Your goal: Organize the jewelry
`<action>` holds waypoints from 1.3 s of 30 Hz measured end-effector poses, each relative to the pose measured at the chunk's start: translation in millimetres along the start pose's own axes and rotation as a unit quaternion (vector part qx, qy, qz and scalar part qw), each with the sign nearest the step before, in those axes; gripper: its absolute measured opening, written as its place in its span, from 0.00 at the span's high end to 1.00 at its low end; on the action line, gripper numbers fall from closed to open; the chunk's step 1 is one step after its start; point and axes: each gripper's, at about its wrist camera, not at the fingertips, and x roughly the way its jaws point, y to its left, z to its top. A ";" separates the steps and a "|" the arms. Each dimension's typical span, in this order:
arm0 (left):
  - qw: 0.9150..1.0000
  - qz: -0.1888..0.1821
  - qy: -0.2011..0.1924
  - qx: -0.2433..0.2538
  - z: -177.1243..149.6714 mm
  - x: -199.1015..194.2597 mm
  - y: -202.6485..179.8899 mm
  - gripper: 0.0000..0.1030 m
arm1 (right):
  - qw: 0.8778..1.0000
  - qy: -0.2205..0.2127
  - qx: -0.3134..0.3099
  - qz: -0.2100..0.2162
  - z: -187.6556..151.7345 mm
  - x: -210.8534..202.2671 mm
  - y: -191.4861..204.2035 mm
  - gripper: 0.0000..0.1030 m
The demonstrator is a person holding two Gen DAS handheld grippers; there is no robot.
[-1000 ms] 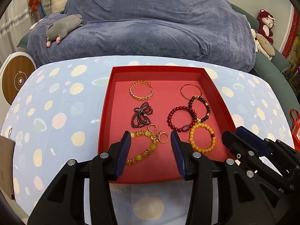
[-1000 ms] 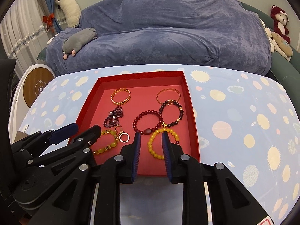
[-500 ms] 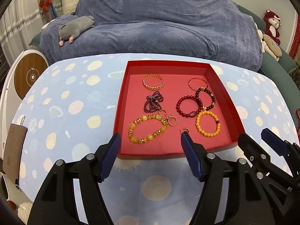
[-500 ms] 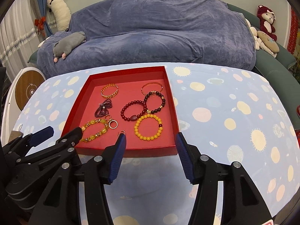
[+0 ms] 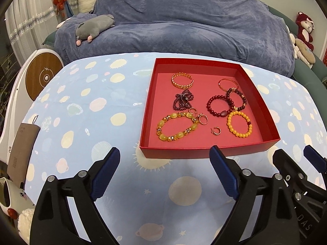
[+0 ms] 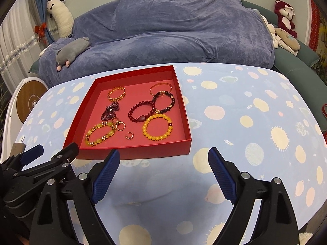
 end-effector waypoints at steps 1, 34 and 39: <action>1.000 0.001 0.002 0.000 -1.3 0.5 0.6 0.17 | 1.000 -0.002 -0.003 -0.003 -1.3 -0.3 0.8 0.17; 1.000 0.016 0.011 -0.014 -10.2 6.1 9.7 0.09 | 1.000 -0.001 0.006 -0.021 -8.3 2.0 1.2 0.06; 1.000 0.016 0.010 -0.012 -10.1 6.6 8.5 0.08 | 1.000 -0.001 0.006 -0.022 -7.7 2.0 1.3 0.06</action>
